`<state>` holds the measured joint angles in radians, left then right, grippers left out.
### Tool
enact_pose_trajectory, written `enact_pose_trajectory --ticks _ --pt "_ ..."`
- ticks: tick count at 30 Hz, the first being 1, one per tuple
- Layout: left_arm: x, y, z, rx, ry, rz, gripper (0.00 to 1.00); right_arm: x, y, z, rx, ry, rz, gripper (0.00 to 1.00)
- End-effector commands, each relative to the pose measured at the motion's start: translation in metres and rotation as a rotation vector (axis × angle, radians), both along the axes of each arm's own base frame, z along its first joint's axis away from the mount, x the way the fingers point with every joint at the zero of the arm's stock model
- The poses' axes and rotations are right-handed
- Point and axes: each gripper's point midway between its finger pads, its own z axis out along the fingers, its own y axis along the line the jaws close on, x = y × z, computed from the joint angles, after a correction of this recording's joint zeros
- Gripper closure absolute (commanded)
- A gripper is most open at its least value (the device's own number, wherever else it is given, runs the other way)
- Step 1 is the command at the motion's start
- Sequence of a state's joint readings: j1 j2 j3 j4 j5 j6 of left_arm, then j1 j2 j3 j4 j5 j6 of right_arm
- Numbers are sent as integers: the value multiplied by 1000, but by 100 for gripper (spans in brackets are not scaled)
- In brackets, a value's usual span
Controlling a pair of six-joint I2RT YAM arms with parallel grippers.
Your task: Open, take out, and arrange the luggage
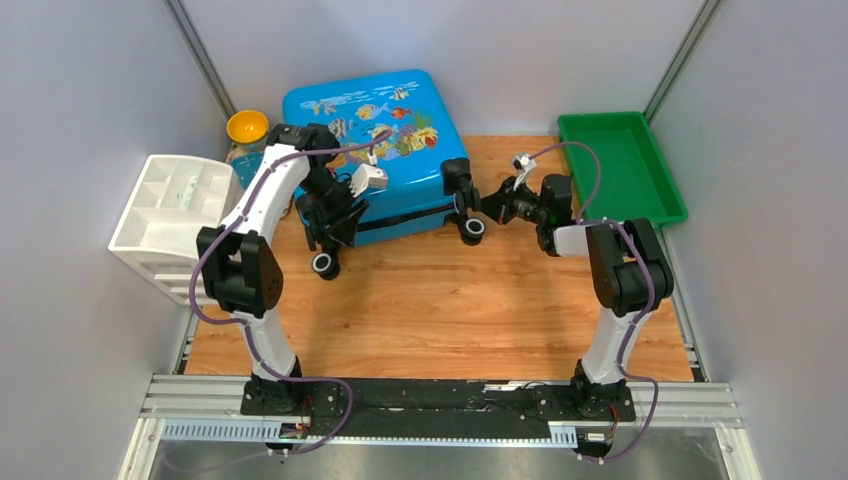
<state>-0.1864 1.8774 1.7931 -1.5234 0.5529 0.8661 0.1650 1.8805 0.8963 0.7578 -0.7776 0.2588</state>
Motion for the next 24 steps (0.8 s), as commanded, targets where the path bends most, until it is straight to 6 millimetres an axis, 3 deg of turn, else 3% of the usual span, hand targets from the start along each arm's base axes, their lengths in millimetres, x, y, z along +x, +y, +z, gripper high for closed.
enact_pose_trajectory --ticks 1,12,17,18,19,24 --pt "122 56 -67 188 -301 120 39 85 -50 74 9 -272 -345 100" --pt "127 60 -64 205 -302 125 39 106 -87 93 -69 -380 -410 100" --pt "132 60 -62 205 -298 133 39 128 -97 92 -72 -387 -453 100" --pt "133 60 -64 206 -296 131 39 133 -94 102 -49 -398 -448 100" --pt "135 60 -64 205 -299 132 40 139 -89 95 -35 -382 -437 100" --pt "140 54 -63 181 -285 144 36 148 -55 101 31 -391 -347 100"
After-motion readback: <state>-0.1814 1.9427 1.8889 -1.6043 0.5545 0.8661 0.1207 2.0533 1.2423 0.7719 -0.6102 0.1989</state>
